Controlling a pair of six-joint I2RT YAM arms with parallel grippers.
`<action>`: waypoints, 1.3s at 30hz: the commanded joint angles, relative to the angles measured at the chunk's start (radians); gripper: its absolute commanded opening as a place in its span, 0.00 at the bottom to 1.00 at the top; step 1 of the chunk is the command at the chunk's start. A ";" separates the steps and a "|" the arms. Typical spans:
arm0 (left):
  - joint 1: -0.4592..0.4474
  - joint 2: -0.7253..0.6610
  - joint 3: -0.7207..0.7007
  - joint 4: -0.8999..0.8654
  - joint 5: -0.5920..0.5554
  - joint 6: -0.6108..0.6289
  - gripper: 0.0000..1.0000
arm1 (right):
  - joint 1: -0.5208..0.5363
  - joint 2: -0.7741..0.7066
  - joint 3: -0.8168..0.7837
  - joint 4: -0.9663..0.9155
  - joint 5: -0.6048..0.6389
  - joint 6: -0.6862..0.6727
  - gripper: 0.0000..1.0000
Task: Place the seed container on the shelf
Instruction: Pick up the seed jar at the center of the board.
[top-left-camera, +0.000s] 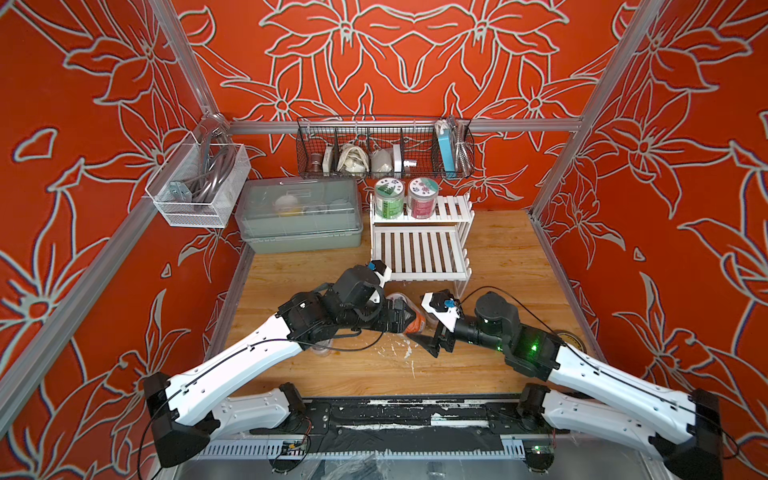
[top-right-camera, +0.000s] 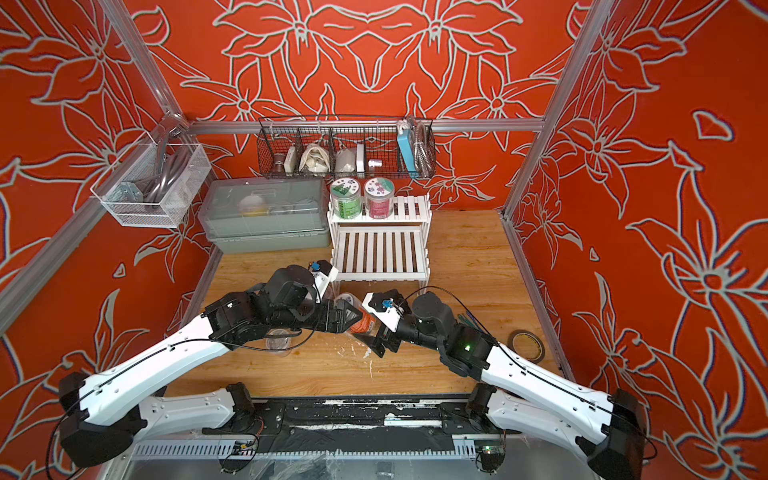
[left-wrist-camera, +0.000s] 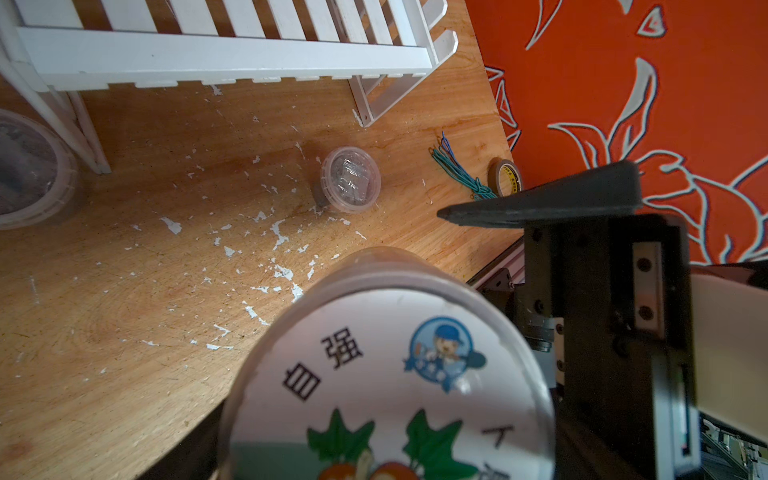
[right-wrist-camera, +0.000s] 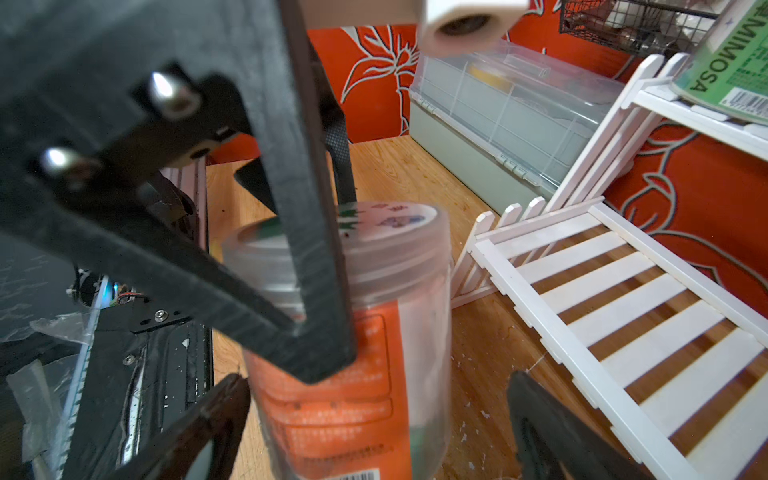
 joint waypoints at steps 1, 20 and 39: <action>0.002 0.002 0.005 0.061 0.032 -0.009 0.74 | 0.018 0.021 0.044 0.042 -0.051 -0.021 1.00; -0.004 -0.004 -0.034 0.124 0.031 0.043 0.73 | 0.032 0.104 0.059 0.109 -0.007 0.028 1.00; -0.022 0.011 -0.024 0.166 0.046 0.059 0.72 | 0.038 0.115 0.039 0.122 0.061 0.031 0.98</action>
